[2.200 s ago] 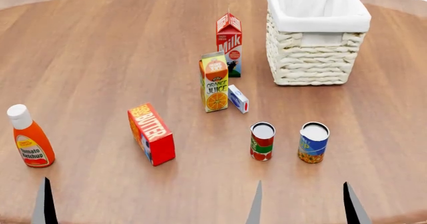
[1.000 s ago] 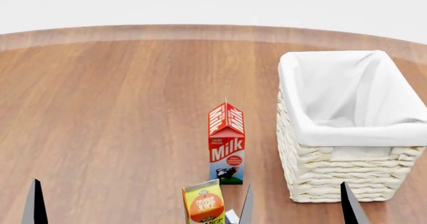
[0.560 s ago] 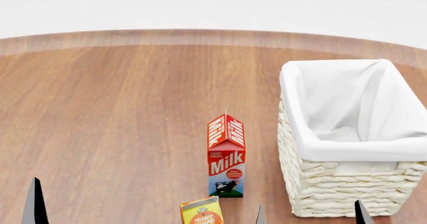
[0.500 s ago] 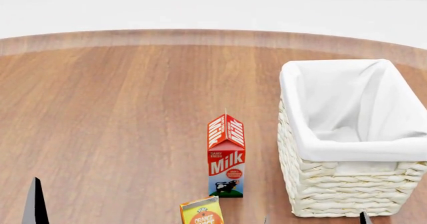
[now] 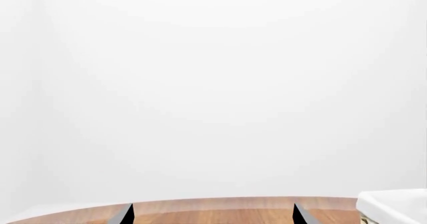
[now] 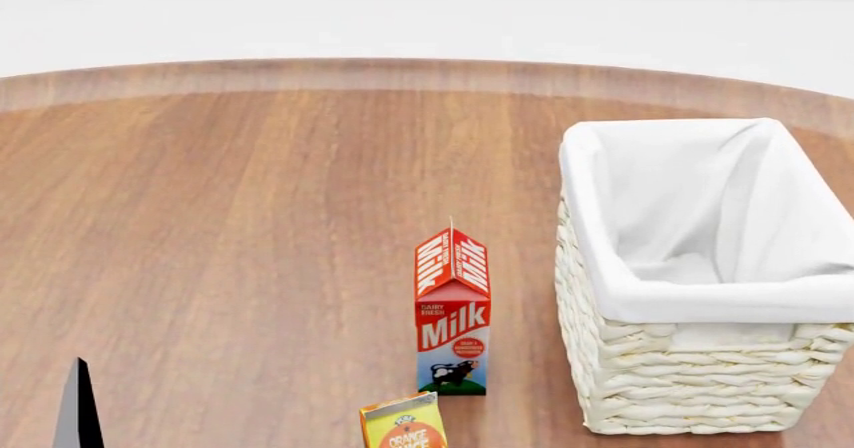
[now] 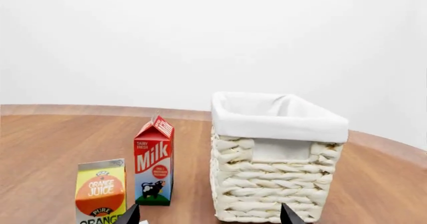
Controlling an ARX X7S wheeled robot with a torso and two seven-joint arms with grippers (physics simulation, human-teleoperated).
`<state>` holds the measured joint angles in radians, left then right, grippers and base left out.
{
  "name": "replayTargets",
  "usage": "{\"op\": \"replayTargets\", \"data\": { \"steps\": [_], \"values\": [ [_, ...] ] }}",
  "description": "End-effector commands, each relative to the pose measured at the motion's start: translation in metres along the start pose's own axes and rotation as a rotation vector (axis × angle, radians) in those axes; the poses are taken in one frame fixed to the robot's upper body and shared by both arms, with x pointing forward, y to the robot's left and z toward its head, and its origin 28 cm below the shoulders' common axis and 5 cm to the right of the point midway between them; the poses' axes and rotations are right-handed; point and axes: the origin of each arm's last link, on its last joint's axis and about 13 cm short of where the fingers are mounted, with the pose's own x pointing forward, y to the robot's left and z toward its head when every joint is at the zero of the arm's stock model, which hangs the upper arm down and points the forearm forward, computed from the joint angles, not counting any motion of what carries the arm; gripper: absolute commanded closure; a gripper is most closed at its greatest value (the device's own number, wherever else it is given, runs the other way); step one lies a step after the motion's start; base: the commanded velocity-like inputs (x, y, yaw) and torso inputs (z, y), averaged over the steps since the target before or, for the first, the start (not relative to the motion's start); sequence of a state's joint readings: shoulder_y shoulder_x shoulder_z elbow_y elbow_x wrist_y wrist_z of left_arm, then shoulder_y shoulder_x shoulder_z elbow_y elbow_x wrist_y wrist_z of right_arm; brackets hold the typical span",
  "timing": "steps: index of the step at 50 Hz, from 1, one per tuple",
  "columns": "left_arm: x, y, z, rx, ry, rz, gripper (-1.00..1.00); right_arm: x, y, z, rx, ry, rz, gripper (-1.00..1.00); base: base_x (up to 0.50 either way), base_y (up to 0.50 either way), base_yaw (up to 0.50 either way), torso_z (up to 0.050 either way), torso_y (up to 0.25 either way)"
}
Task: Pick up the tomato sauce, and put it in the basket.
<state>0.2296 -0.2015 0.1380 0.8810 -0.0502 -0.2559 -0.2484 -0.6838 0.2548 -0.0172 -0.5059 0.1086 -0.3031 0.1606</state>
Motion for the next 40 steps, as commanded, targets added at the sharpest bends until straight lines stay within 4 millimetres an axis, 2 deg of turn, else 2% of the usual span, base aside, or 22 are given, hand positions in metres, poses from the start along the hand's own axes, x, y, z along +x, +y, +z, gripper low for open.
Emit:
{"op": "replayTargets", "data": {
  "steps": [1, 7, 30, 36, 38, 40],
  "values": [
    [0.0, -0.002, -0.002, 0.001, 0.005, -0.007, -1.0, -0.015, 0.0, -0.025, 0.011, 0.078, -0.009, -1.0, 0.0, 0.0, 0.0, 0.0, 0.0],
    [0.0, -0.003, -0.004, 0.003, 0.012, -0.015, -1.0, -0.02, 0.005, -0.039, 0.019, 0.117, 0.004, -1.0, 0.0, 0.0, 0.0, 0.0, 0.0],
    [0.0, -0.004, -0.004, 0.003, 0.016, -0.016, -1.0, -0.025, 0.009, -0.071, 0.055, 0.206, 0.0, -1.0, 0.0, 0.0, 0.0, 0.0, 0.0],
    [0.0, -0.004, -0.004, 0.002, 0.017, -0.015, -1.0, -0.025, 0.01, -0.076, 0.058, 0.225, -0.001, -1.0, 0.0, 0.0, 0.0, 0.0, 0.0],
    [0.0, -0.004, -0.005, 0.002, 0.017, -0.014, -1.0, -0.024, 0.009, -0.07, 0.059, 0.229, -0.002, -1.0, 0.0, 0.0, 0.0, 0.0, 0.0],
    [0.0, -0.005, -0.006, 0.002, 0.021, -0.014, -1.0, -0.025, 0.01, -0.073, 0.063, 0.244, 0.002, -1.0, 0.0, 0.0, 0.0, 0.0, 0.0]
  ]
}}
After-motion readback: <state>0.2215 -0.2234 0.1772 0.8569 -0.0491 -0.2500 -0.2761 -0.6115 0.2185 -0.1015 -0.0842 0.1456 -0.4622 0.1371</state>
